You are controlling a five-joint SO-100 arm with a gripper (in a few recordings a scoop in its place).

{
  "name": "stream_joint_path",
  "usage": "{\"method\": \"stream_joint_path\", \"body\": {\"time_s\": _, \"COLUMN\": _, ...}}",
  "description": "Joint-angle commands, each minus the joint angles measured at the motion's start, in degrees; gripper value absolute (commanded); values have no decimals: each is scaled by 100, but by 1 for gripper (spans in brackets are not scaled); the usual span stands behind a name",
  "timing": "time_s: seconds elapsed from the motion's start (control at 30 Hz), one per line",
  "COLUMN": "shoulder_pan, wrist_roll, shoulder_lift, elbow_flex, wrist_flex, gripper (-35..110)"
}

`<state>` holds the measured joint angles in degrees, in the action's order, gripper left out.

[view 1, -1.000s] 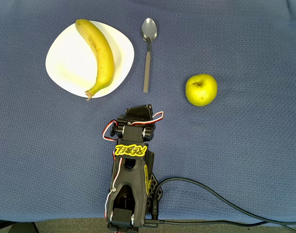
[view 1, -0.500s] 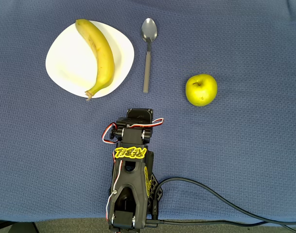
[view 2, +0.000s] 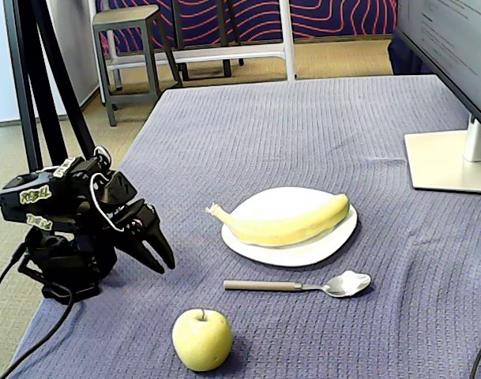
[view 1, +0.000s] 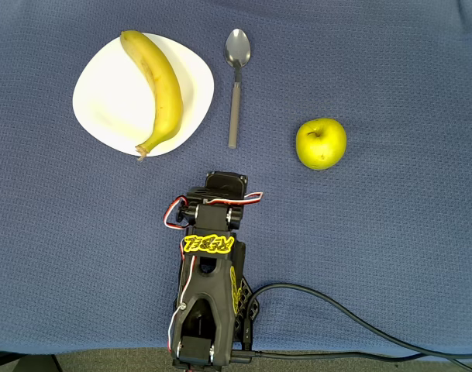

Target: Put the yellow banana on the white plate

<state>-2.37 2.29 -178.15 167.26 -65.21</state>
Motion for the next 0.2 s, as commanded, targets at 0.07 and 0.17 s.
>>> {"method": "stream_joint_path", "body": {"time_s": 0.07, "shoulder_pan": 0, "wrist_roll": 62, "shoulder_lift": 0, "elbow_flex": -18, "wrist_flex": 149, "gripper": 0}}
{"method": "stream_joint_path", "body": {"time_s": 0.17, "shoulder_pan": -9, "wrist_roll": 26, "shoulder_lift": 0, "elbow_flex": -18, "wrist_flex": 141, "gripper": 0}}
